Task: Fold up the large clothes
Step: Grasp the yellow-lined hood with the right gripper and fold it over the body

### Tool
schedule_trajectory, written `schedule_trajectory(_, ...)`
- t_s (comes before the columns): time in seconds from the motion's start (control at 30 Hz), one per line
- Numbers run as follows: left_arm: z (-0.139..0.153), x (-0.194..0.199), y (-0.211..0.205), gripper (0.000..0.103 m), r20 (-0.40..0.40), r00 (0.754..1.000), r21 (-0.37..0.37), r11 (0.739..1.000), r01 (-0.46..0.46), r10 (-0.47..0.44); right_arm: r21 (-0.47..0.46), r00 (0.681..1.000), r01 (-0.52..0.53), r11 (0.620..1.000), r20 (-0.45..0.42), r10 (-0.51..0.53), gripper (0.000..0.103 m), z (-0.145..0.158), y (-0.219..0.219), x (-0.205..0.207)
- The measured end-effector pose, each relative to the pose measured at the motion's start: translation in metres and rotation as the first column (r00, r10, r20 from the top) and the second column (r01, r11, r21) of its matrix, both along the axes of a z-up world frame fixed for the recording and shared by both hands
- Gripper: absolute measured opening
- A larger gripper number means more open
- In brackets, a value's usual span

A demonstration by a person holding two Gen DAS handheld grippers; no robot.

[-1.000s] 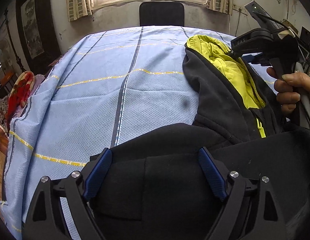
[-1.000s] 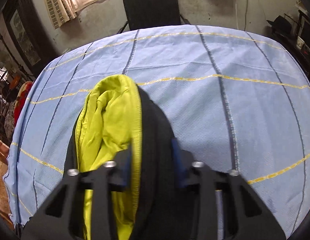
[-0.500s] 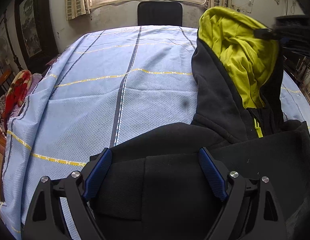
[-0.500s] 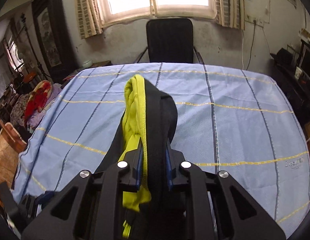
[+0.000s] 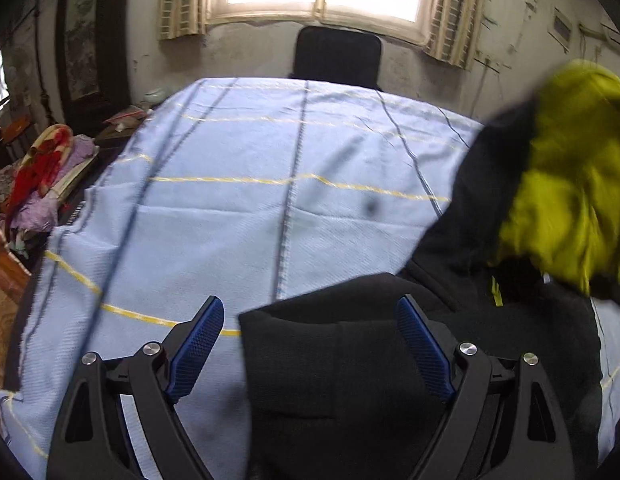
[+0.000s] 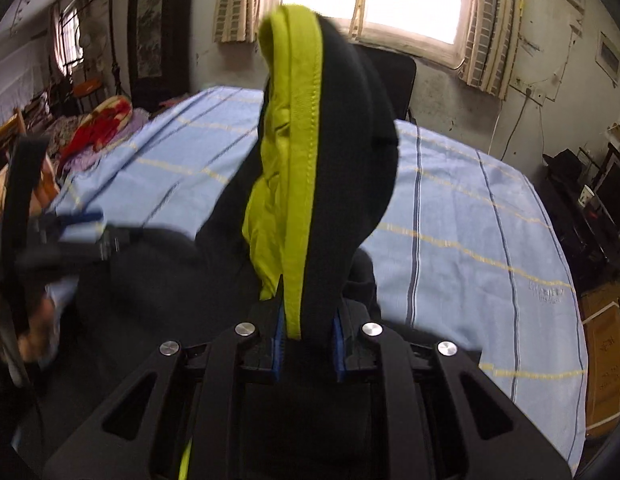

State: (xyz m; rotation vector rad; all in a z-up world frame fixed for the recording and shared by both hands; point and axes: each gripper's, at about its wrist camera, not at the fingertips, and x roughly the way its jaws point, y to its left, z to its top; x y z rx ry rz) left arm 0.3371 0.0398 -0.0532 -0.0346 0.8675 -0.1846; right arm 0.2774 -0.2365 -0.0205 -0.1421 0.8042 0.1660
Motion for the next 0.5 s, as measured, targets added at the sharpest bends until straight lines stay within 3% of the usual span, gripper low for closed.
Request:
schedule_trajectory(0.17, 0.003, 0.003, 0.021, 0.089, -0.015, 0.999, -0.051, 0.997, -0.053, 0.052, -0.063, 0.996, -0.027, 0.998, -0.081, 0.022, 0.019, -0.039, -0.006, -0.026)
schedule_trajectory(0.27, 0.001, 0.003, 0.021, 0.089, -0.030, 0.998, -0.058, 0.997, -0.053, 0.051, -0.133, 0.995, -0.017, 0.991, -0.095, 0.004, 0.031, -0.059, -0.011, -0.040)
schedule_trajectory(0.5, 0.000, -0.006, 0.000, 0.089, -0.055, 0.997, -0.075, 0.996, 0.054, -0.058, -0.143, 0.998, -0.002, 0.990, -0.055, -0.006, 0.053, -0.050, -0.027, -0.079)
